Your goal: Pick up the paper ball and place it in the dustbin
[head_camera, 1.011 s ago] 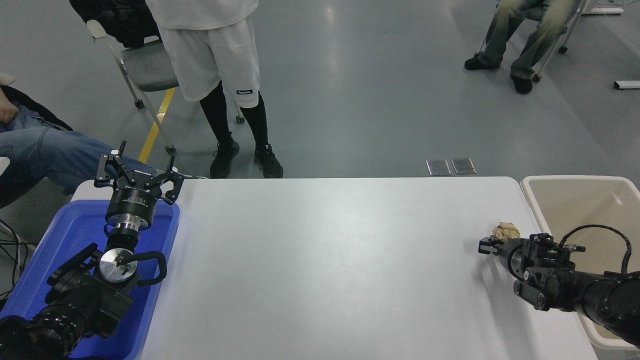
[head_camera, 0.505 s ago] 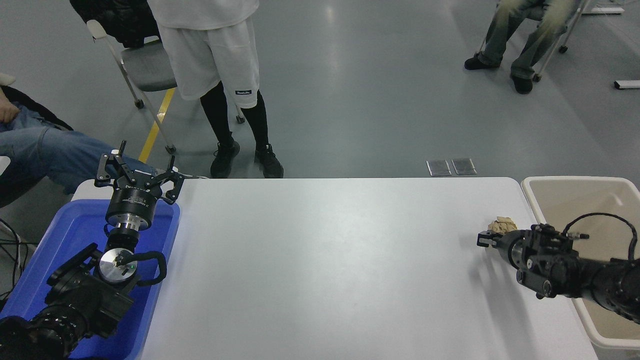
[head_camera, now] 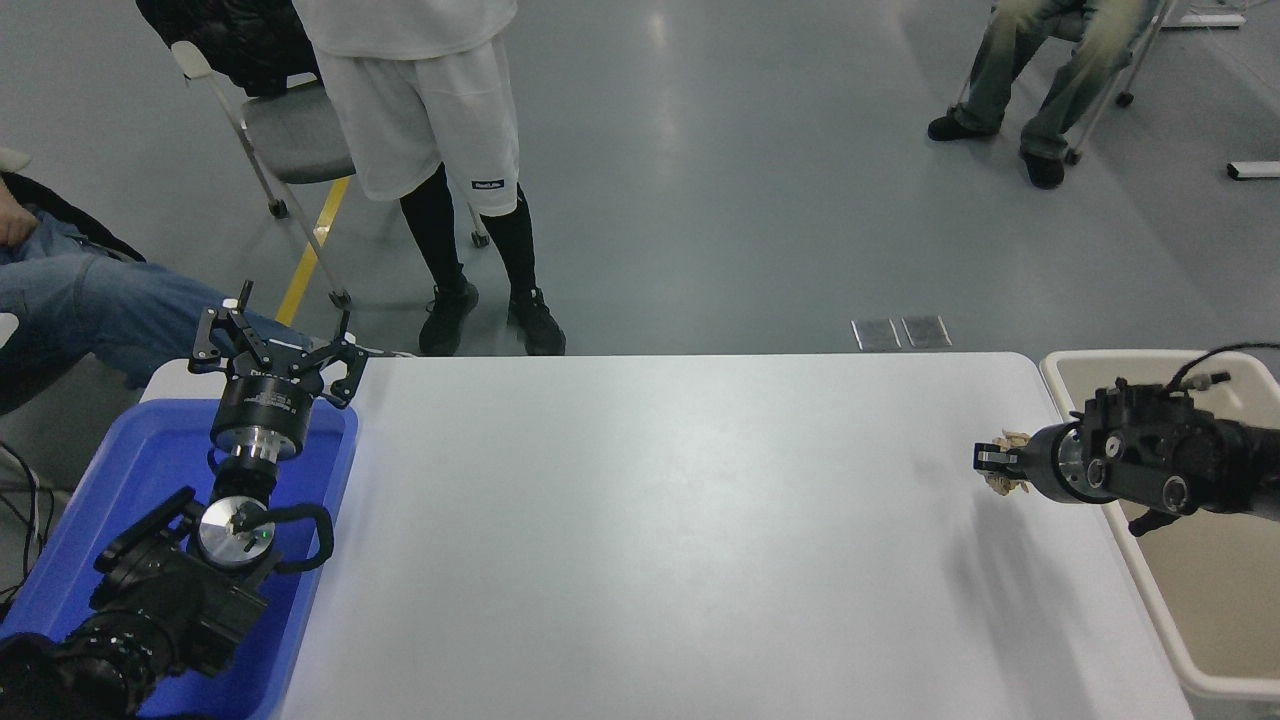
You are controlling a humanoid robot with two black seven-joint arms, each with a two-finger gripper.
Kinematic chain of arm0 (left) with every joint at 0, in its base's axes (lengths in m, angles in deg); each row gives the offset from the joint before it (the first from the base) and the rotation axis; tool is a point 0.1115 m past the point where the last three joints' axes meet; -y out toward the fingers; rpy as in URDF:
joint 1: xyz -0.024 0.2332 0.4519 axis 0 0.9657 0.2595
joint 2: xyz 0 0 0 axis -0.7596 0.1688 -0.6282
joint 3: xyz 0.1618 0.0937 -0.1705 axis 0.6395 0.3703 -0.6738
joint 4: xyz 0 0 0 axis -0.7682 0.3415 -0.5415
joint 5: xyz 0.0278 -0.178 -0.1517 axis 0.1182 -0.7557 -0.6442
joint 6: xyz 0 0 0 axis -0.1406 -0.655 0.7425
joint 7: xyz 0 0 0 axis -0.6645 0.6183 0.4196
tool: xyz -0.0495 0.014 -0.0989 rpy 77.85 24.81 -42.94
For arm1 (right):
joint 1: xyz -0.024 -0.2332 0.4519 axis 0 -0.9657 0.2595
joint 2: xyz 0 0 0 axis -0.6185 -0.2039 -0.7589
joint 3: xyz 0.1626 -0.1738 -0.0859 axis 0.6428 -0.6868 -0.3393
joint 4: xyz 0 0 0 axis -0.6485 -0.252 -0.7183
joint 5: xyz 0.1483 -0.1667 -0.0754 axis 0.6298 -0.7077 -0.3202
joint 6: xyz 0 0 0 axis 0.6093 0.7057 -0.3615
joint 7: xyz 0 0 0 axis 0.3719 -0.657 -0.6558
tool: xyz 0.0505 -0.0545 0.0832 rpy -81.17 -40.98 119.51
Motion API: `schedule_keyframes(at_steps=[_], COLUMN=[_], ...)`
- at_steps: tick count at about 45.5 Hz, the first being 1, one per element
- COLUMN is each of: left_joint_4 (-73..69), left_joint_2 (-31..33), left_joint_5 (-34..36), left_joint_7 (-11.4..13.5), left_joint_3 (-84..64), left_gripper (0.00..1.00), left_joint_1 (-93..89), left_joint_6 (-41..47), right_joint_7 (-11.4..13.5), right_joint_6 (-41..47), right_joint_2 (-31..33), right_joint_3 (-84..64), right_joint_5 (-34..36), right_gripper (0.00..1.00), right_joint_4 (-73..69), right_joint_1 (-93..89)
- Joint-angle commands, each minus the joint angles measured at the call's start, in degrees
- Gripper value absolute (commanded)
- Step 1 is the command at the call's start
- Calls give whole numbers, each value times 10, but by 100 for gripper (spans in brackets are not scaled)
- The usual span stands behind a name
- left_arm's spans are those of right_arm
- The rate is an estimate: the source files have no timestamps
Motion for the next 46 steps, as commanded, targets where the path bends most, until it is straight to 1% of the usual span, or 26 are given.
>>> schedule_keyframes(at_steps=[1, 5, 12, 17, 23, 33, 46], left_joint_4=[0, 0, 0, 0, 0, 0, 0], left_joint_2=[0, 0, 0, 0, 0, 0, 0], left_joint_5=[0, 0, 0, 0, 0, 0, 0], left_joint_7=[0, 0, -1, -1, -1, 0, -1], left_joint_3=[0, 0, 0, 0, 0, 0, 0], left_gripper=[99, 99, 99, 99, 99, 99, 99], left_joint_1=[0, 0, 0, 0, 0, 0, 0], left_joint_6=[0, 0, 1, 1, 1, 1, 1], right_joint_7=[0, 0, -1, 0, 0, 3, 5], right_joint_6=[129, 166, 228, 267, 269, 269, 269], right_joint_2=[56, 78, 114, 133, 147, 150, 158], right_joint_3=[-5, -8, -14, -24, -42, -43, -43], right_joint_5=[-2, -14, -79, -110, -131, -132, -132], right_gripper=[0, 0, 0, 0, 0, 0, 0], right_joint_4=[-73, -82, -120, -149, -182, -196, -220], right_joint_1=[103, 139, 223, 285, 361, 452, 497])
